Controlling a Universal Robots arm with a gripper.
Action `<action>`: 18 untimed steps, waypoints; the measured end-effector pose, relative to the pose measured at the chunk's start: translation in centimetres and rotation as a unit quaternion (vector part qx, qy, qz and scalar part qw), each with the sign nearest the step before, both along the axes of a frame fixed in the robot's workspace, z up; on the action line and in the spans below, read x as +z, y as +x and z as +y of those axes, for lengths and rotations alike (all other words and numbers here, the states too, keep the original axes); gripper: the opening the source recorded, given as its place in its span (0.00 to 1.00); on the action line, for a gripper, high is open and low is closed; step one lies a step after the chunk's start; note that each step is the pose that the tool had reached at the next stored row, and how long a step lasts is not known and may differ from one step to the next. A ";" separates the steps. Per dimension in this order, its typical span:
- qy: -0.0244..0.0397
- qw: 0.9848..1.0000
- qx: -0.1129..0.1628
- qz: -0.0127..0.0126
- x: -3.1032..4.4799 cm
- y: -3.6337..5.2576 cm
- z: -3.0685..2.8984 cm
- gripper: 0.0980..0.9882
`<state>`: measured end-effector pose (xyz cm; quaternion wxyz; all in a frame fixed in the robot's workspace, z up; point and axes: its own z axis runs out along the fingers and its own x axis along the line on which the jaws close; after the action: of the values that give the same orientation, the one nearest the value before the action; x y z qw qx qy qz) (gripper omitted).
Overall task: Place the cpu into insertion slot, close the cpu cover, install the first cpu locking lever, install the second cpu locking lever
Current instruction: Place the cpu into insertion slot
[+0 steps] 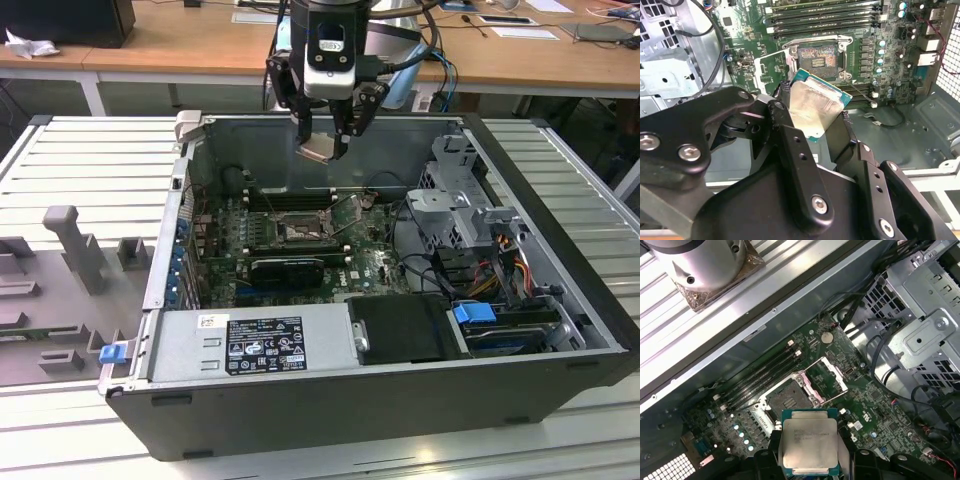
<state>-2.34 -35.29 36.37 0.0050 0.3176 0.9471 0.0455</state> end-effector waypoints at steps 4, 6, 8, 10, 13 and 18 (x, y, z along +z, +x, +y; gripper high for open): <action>0.000 1.000 -0.012 0.000 0.00 0.00 0.00 0.48; 0.000 1.000 -0.020 0.000 0.00 0.00 0.00 0.48; 0.000 1.000 -0.027 0.000 0.00 0.00 0.00 0.48; 0.000 0.999 -0.032 0.000 0.00 0.00 0.00 0.48; 0.000 0.999 -0.050 0.000 0.00 0.00 0.00 0.48; 0.000 0.996 -0.093 0.000 -0.02 0.00 0.00 0.48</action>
<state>-2.34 -35.29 36.35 0.0092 0.4042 0.9135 0.0448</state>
